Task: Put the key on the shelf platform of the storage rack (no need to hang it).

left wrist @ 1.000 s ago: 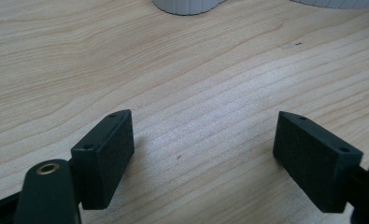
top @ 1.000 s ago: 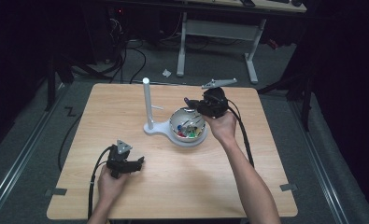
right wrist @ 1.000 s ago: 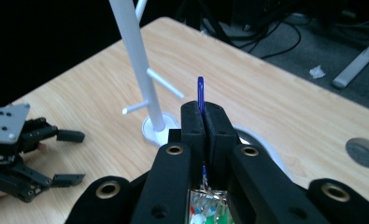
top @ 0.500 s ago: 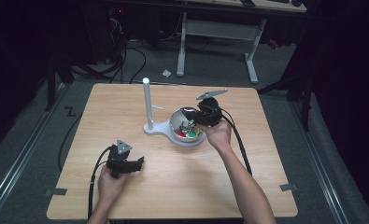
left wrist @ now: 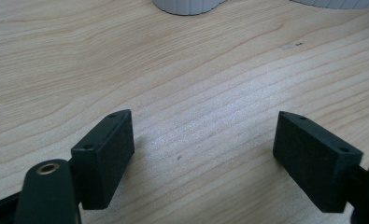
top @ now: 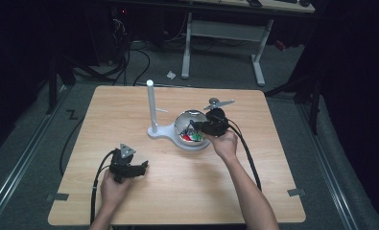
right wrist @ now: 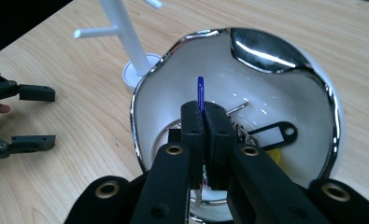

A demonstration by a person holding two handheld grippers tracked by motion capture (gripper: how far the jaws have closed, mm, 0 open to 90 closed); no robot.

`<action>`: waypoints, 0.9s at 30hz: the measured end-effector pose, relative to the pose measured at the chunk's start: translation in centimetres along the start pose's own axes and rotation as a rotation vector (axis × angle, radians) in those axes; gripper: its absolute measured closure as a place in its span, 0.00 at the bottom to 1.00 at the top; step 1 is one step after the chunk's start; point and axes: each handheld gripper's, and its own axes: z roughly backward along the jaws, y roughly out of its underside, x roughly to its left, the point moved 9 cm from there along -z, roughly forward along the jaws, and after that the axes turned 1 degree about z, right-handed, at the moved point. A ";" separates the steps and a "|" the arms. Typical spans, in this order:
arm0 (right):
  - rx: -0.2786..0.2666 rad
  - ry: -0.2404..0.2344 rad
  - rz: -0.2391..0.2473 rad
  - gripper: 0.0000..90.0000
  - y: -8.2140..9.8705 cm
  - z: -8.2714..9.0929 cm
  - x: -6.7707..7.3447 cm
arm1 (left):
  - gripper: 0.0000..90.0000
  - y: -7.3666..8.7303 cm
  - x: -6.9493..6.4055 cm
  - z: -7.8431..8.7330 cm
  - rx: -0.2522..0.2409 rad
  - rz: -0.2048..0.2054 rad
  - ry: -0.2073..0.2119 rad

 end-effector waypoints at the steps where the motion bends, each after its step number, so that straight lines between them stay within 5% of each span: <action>1: 0.003 0.005 -0.001 0.98 0.1 -0.2 -0.1 | 0.23 0.0 0.0 0.0 0.000 -0.001 0.000; 19: 0.033 0.066 0.016 0.97 1.3 -2.1 -0.4 | 0.23 -0.1 0.0 -0.1 -0.005 0.005 -0.007; 27: 0.011 0.083 -0.027 0.85 1.7 -1.2 -0.8 | 0.23 -0.1 0.0 -0.1 -0.005 0.007 -0.008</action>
